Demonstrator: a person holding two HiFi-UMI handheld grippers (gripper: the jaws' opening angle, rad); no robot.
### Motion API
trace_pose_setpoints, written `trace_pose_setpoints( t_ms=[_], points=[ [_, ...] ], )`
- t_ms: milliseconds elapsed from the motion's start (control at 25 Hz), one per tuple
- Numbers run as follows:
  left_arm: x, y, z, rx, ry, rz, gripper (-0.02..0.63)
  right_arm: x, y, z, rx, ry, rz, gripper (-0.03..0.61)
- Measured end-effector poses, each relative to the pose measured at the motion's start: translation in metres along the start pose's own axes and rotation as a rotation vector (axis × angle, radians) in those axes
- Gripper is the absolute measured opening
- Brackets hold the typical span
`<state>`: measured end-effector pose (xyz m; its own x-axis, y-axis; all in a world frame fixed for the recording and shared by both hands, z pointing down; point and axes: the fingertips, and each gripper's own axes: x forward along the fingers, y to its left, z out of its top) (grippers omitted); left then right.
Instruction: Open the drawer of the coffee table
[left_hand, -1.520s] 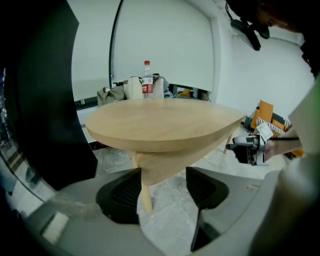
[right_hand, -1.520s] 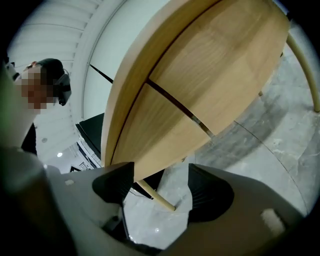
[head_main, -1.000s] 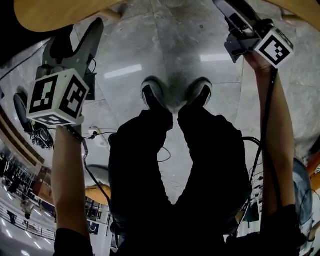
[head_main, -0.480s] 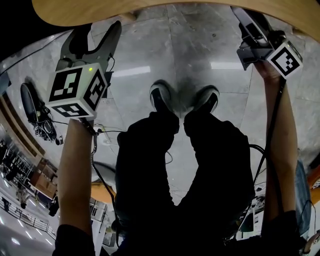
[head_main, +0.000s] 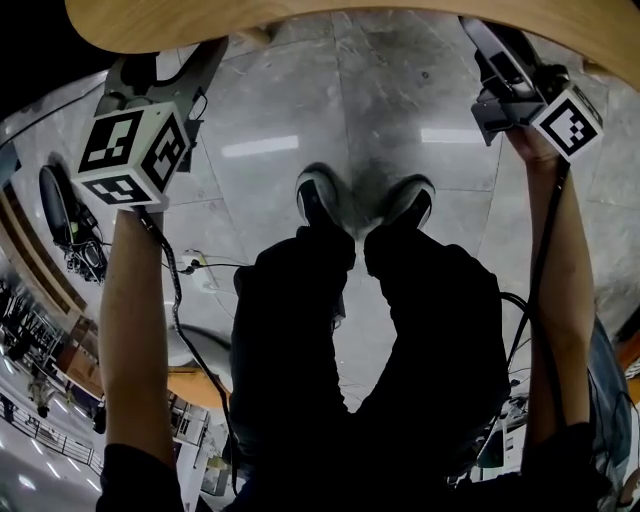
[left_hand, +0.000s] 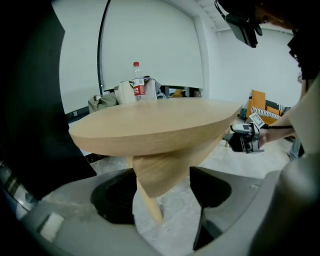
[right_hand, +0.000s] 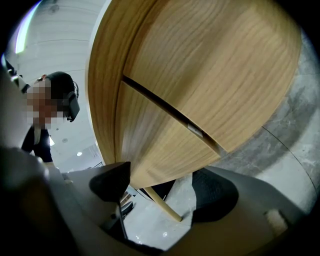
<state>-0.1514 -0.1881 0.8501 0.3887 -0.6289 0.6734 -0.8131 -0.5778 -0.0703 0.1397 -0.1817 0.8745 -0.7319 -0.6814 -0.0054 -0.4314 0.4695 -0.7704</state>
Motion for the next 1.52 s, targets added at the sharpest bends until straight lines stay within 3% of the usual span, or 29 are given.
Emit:
trace_pose_setpoints(
  t_ms=[400,720,1320,1520],
  points=[
    [-0.014,0.001,-0.007,-0.124,0.046,0.026,0.339,-0.005,0.011,-0.011,0.026,0.094,-0.076,0.393],
    [-0.046,-0.026,-0.026,-0.195,0.103,0.019,0.339,-0.037,0.035,-0.032,0.103,0.059,-0.107,0.39],
    [-0.094,-0.076,-0.071,-0.233,0.216,-0.083,0.339,-0.088,0.062,-0.078,0.176,0.113,-0.17,0.39],
    [-0.114,-0.083,-0.079,-0.269,0.241,-0.076,0.339,-0.102,0.082,-0.092,0.19,0.143,-0.175,0.39]
  ],
)
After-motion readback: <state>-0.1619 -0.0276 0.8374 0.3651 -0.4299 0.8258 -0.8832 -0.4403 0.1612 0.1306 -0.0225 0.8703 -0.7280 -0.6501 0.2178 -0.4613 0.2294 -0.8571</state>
